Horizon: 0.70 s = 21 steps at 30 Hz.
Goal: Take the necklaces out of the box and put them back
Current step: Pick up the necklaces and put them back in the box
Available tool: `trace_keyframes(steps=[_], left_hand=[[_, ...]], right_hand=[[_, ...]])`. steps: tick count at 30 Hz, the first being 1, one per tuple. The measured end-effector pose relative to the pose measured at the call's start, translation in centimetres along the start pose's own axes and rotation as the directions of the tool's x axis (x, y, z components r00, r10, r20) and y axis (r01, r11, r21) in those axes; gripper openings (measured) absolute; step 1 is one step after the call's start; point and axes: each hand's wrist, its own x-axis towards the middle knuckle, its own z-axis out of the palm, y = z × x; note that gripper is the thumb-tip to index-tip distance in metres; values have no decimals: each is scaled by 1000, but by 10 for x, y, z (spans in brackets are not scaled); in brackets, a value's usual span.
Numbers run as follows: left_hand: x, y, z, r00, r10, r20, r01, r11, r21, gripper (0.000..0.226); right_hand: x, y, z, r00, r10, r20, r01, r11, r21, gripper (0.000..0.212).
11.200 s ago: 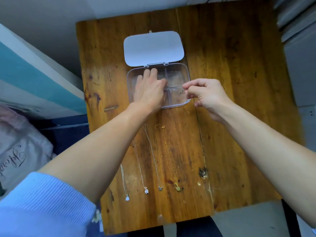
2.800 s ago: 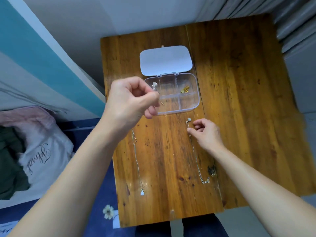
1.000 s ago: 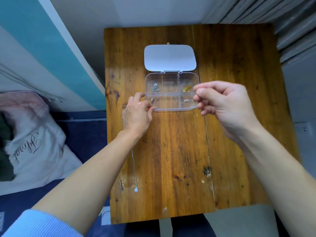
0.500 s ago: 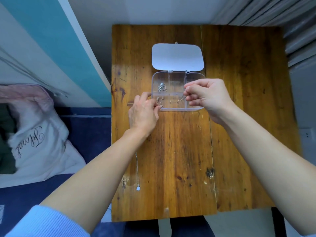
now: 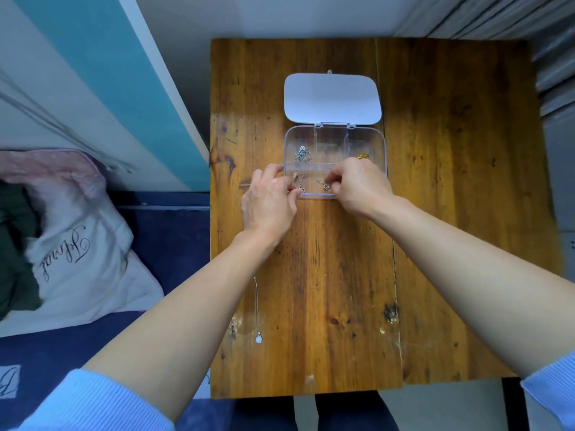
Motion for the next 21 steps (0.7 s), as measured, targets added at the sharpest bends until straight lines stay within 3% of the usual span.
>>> trace_keyframes(steps=[3,7,10,14,18,21], left_hand=[[7,-6,-6,998,32,54,-31,999,-26,22],[15,-38,-26,1000,3,24,1,986,-166,19],[12,-68,-37,985,-168,38,172,974,-150,18],[4,-86,-31,927,-288,242,313,947,-71,31],[-4,-84,-20,880,-355,315,366,930,26,47],[-1,-83,-18,848,-381,369,418,908,-23,38]], right_hand=[[-7,-1,3,999,-5,-47,4,1000,-10,23],[-50,-7,8,979,-46,-197,75,987,145,17],[-96,-18,37,997,-49,-68,62,974,220,14],[-154,-38,90,978,-81,192,41,978,207,22],[-184,-55,125,970,-95,224,63,987,145,35],[-192,-64,139,968,-131,212,118,991,69,29]])
